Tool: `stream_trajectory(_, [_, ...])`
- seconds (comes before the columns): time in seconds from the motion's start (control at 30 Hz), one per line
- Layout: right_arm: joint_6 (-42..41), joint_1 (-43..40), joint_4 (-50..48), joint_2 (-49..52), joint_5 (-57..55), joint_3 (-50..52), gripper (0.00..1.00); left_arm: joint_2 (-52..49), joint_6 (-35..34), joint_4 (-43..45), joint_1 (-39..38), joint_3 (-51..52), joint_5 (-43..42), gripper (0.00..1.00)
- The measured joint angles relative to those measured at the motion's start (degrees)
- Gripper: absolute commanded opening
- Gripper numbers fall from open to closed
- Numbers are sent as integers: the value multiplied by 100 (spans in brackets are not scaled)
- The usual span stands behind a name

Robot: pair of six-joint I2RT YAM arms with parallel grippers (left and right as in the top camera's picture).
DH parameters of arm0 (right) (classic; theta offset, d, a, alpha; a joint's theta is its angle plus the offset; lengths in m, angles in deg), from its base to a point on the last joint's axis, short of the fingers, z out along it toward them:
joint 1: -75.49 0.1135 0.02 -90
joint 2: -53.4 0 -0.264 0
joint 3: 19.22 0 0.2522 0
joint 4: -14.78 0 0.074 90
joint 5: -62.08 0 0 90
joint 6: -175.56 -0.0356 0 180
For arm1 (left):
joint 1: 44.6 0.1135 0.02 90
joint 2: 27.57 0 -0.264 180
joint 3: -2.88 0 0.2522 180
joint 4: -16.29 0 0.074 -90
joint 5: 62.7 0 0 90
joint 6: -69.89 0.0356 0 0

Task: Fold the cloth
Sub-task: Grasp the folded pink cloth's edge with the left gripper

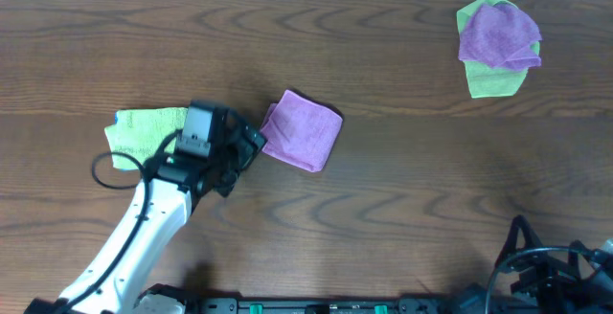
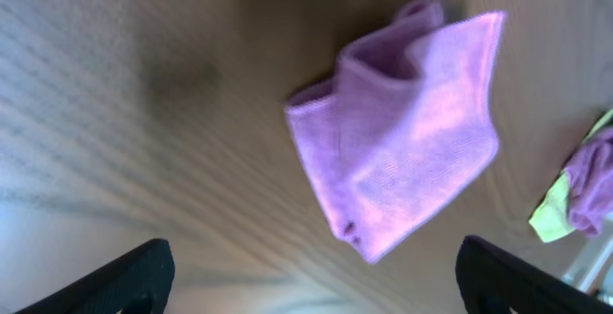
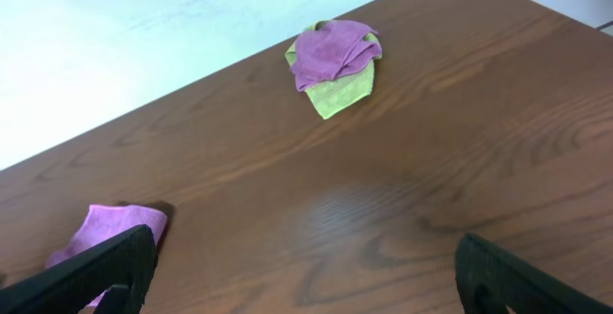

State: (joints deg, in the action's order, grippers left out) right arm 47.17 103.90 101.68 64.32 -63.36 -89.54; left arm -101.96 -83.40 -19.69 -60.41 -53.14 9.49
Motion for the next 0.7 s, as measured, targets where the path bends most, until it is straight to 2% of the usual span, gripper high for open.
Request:
stream_trajectory(0.17, [0, 0, 4, 0, -7, 2, 99, -37, -90, 1930, -70, 1078, -367, 95])
stream_trajectory(0.23, [0, 0, 4, 0, -9, 2, 99, -37, -138, 2282, -136, 1281, -420, 95])
stream_trajectory(0.47, [0, 0, 7, 0, -11, 2, 99, -127, -400, 2656, -380, 1416, -136, 95])
stream_trajectory(0.7, [0, 0, 7, 0, -11, 2, 99, -817, -745, 3460, -570, 1429, 28, 95])
